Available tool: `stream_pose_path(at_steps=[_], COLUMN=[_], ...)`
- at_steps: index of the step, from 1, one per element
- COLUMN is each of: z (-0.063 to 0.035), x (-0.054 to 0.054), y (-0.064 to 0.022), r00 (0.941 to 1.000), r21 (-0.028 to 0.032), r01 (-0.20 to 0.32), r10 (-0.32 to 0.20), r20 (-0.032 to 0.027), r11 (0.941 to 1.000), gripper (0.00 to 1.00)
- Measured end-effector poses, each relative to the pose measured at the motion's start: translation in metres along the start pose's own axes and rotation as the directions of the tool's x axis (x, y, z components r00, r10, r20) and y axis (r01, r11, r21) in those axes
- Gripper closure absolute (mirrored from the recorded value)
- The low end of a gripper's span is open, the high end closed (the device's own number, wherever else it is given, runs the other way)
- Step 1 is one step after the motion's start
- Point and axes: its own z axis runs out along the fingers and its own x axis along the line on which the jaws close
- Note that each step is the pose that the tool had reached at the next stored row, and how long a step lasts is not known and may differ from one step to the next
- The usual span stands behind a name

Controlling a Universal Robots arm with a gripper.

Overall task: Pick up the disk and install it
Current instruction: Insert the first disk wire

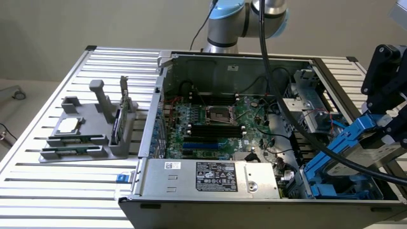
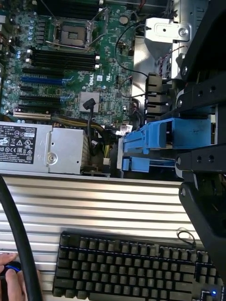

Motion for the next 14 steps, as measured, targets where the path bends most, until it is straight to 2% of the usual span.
stream_pose_path(at_steps=[3,5,9,14], z=[0.0001,0.0001,0.0005,0.0005], x=[0.0000,-0.0001,-0.0002,-0.0003], y=[0.0002,0.0016,0.0061,0.0085], r00=[1.0000,0.9999,0.9992,0.9984], r21=[0.0094,0.0133,0.0148,0.0202], r01=[0.006,0.015,0.039,0.057], r10=[-0.006,-0.015,-0.039,-0.057], r20=[-0.0009,-0.0016,-0.0026,-0.0041], r11=[0.9999,0.9998,0.9991,0.9982], gripper=[0.67,0.67,0.67,0.67])
